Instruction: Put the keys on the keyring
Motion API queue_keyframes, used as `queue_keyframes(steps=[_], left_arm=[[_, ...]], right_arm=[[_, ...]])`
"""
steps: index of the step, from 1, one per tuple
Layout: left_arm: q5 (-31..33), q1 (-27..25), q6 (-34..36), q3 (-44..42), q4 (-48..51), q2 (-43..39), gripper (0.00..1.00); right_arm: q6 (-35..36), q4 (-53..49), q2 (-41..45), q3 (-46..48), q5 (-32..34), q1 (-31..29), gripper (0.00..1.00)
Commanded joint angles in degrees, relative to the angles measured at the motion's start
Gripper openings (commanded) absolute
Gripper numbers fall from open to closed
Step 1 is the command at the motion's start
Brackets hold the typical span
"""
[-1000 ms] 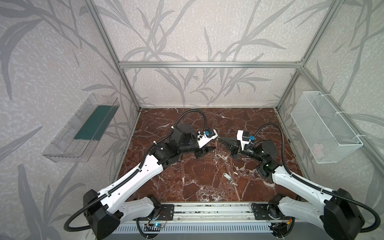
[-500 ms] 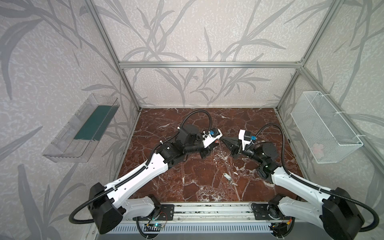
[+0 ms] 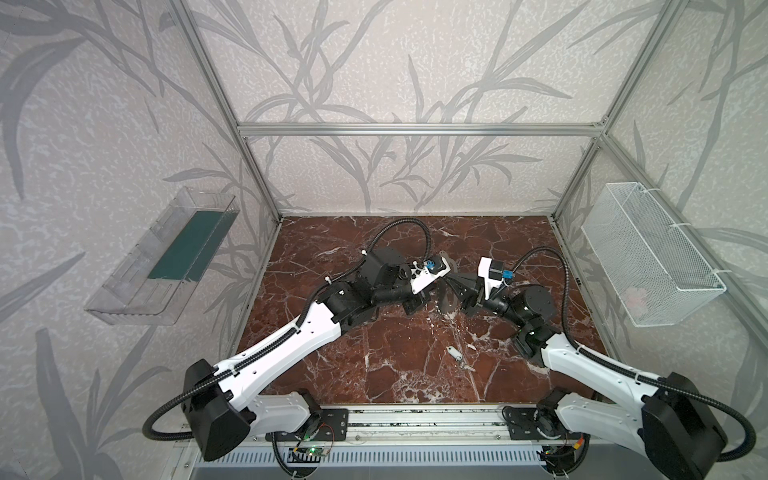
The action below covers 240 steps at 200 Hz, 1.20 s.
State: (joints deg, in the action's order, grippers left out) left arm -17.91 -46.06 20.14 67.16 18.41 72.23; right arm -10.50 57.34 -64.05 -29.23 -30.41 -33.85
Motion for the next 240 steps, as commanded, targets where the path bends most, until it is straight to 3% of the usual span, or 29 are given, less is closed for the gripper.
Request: queue_keyframes(steps=[1,29,75,165,240], left_arm=[[5.0,-0.5,5.7,4.4,5.8,-0.6,0.0],[9.7,-0.4,10.5,8.1,12.0,-0.5,0.0],[12.0,-0.5,14.6,11.6,16.3,-0.3,0.0],[12.6,-0.8,19.3,17.4,21.7,4.4,0.0],[12.9,-2.1,20.4,20.8,25.6,7.8,0.0]], right_arm=[[0.0,1.8,1.1,0.8,0.7,-0.2,0.0],[0.8,-0.4,2.2,0.9,0.9,0.0,0.0],[0.6,-1.7,2.0,0.7,-0.4,0.3,0.0],[-1.0,-5.1,-0.3,-1.5,-5.9,0.8,0.0],[1.7,-13.9,0.0,-2.6,-3.1,0.9,0.0]])
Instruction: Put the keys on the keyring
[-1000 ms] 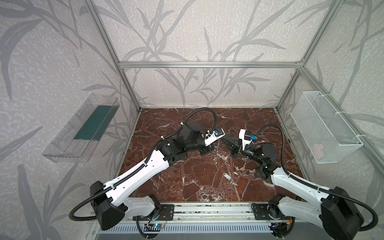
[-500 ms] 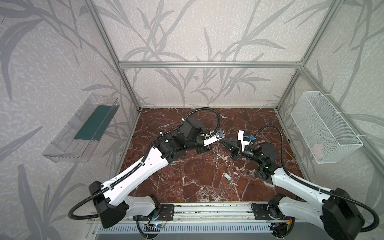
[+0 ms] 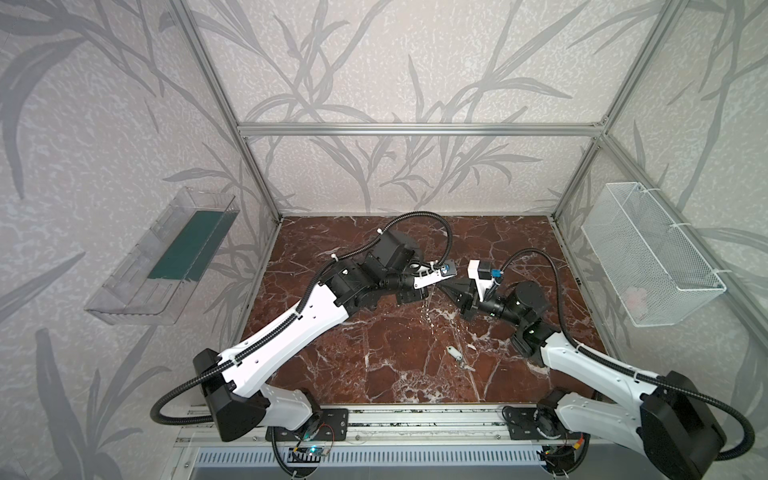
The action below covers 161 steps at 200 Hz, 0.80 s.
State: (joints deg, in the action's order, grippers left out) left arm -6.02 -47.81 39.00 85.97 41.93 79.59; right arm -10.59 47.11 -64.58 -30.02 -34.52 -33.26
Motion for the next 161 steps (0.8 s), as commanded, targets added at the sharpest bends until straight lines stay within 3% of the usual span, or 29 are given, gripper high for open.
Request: queue_keyframes(steps=[1,22,56,77,117,161], left_arm=[[1.2,-0.3,1.6,2.0,2.1,0.5,0.0],[3.3,-0.3,2.3,2.2,4.2,1.4,0.0],[5.2,-0.2,0.8,0.9,6.3,3.5,0.0],[5.5,-0.2,-2.4,-1.2,4.4,5.4,0.0],[4.8,-0.5,-14.7,-0.7,1.3,14.3,0.0],[-1.3,-1.4,-20.4,0.2,-7.2,21.7,0.0]], right_arm=[[1.9,-3.8,0.5,-1.8,1.1,0.3,0.0],[3.4,-8.7,2.1,-1.3,4.5,0.7,0.0],[4.2,-11.2,5.1,1.2,9.3,2.5,0.26],[7.7,-17.9,8.9,2.3,17.4,2.8,0.36],[13.4,-33.4,18.2,5.4,38.3,3.0,0.41],[16.1,-42.5,28.2,8.1,46.1,3.0,0.45]])
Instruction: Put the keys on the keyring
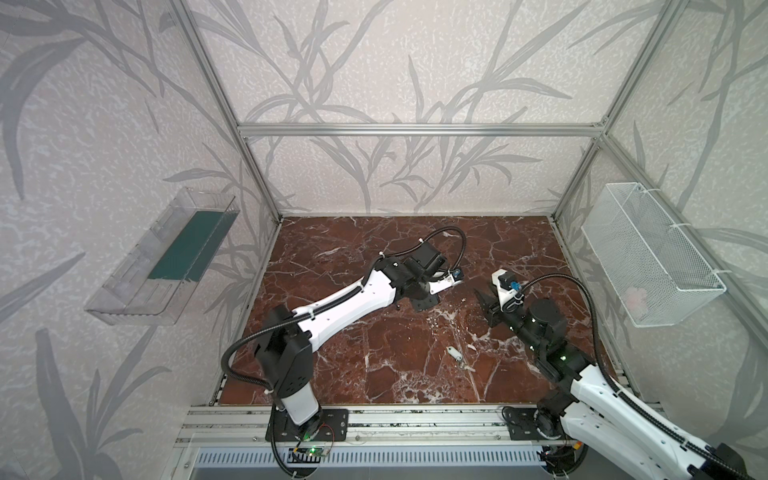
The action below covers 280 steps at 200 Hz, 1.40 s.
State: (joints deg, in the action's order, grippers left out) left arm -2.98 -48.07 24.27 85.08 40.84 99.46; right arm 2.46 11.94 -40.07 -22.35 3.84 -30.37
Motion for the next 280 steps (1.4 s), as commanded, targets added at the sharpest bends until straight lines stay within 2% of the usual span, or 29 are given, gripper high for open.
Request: queue_keyframes(steps=[1,34,45,61,82,137,186,224,257,280], left_arm=[[-4.5,-1.1,-5.8,1.2,-6.2,2.0,0.0],[-8.7,-2.1,-8.1,4.3,-10.8,7.0,0.0],[-6.5,-2.2,-8.6,4.2,-11.6,8.4,0.0],[-5.9,-1.7,-4.6,1.9,-12.6,9.7,0.0],[-6.5,0.1,-3.8,-1.7,-15.5,10.6,0.0],[-7.1,3.8,-2.1,-12.5,-19.8,5.4,0.0],[-2.3,5.5,2.0,-19.5,-18.8,2.9,0.0],[-0.9,7.0,1.9,-20.6,-16.3,2.3,0.02],[0.3,7.4,1.3,-21.3,-13.7,1.7,0.06],[0.1,7.6,0.6,-21.4,-11.0,1.2,0.18]], right_arm=[[3.0,-7.5,3.8,0.4,7.9,0.1,0.45],[3.6,-10.3,4.8,-0.2,11.1,0.1,0.45],[4.3,-10.6,4.1,-0.5,11.1,0.1,0.46],[4.5,-11.4,2.5,-1.3,9.9,0.1,0.45],[3.4,-12.8,0.8,-2.6,9.3,0.1,0.45],[1.9,-14.6,-3.0,-4.8,7.6,-0.6,0.45],[0.8,-14.8,-6.3,-5.5,6.5,-2.8,0.45],[10.7,-15.7,-9.3,-5.8,-4.6,-2.7,0.46],[19.2,-18.0,-10.6,-6.2,-7.1,-2.8,0.47],[22.1,-19.1,-12.3,-6.3,-6.2,-2.7,0.47]])
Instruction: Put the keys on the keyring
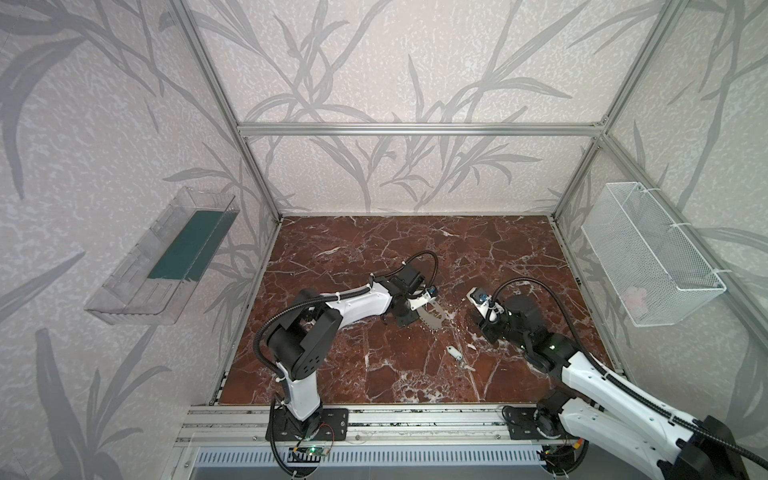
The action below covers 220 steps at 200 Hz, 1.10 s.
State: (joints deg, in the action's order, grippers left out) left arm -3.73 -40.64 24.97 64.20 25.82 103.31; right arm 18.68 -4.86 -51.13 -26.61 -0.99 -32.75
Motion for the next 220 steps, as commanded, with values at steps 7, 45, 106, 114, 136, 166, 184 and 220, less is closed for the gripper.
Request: queue_keyframes(steps=[7,45,106,114,136,166,184,220], left_arm=[[0.9,0.2,-0.5,-0.6,4.9,-2.9,0.21],[3.7,0.6,-2.8,-2.3,8.1,-6.4,0.33],[1.4,3.3,-6.8,-5.0,6.4,-17.9,0.35],[0.3,3.3,-7.5,-5.6,4.7,-18.9,0.35],[-3.2,3.5,-9.6,-7.4,-0.7,-20.9,0.35],[-6.0,3.7,-13.9,-10.7,-9.9,-23.0,0.35],[-6.7,3.8,-15.3,-12.0,-13.7,-23.4,0.35],[-7.3,4.0,-15.5,-12.6,-16.6,-23.2,0.35]], right_arm=[[5.4,-2.0,-1.8,-2.1,-0.5,-0.3,0.47],[2.0,-1.3,-4.6,-2.6,-3.6,-0.3,0.47],[15.3,0.9,-11.7,-3.1,-15.1,-0.4,0.44],[20.0,0.2,-13.5,-3.7,-17.2,-0.4,0.44],[28.1,1.2,-19.3,-5.8,-17.5,-0.4,0.44],[38.0,2.0,-27.0,-9.0,-19.1,-0.4,0.44],[40.3,5.1,-30.4,-9.7,-19.2,-0.5,0.43],[42.0,5.8,-34.0,-11.5,-21.6,-0.9,0.38]])
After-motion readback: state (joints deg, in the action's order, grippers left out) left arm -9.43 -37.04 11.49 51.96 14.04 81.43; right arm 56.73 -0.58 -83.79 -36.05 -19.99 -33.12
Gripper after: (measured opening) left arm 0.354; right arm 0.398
